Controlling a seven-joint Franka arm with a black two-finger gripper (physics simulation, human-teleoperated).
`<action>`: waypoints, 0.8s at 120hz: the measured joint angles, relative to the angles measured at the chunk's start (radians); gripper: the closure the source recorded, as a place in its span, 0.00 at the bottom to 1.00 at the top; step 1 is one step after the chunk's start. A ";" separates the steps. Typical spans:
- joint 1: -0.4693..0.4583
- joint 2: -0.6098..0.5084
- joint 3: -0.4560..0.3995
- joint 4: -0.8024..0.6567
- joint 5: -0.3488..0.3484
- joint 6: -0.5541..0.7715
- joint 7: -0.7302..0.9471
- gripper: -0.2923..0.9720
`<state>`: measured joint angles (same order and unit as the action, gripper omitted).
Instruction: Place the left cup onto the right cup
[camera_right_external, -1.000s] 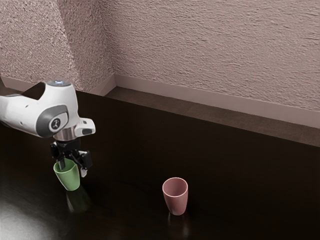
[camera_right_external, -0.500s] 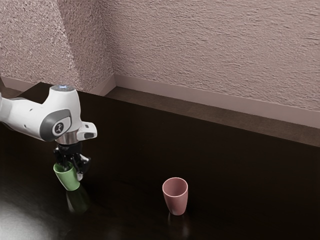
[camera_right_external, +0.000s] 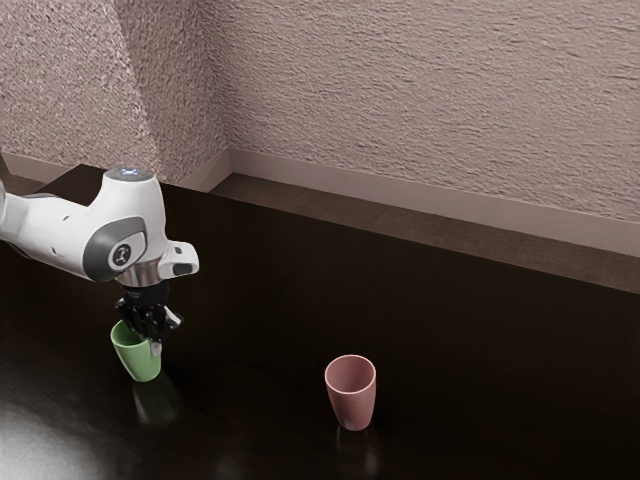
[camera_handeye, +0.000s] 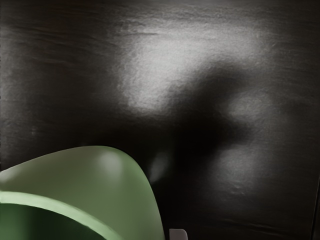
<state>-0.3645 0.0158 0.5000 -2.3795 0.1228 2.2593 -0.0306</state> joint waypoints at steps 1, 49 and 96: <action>0.000 0.000 0.000 0.000 0.000 0.000 0.000 0.84; 0.021 0.004 -0.013 0.212 0.005 -0.135 -0.010 0.85; 0.017 0.013 -0.071 0.328 -0.003 -0.229 -0.017 0.85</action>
<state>-0.3473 0.0285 0.4295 -2.0514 0.1197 2.0306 -0.0476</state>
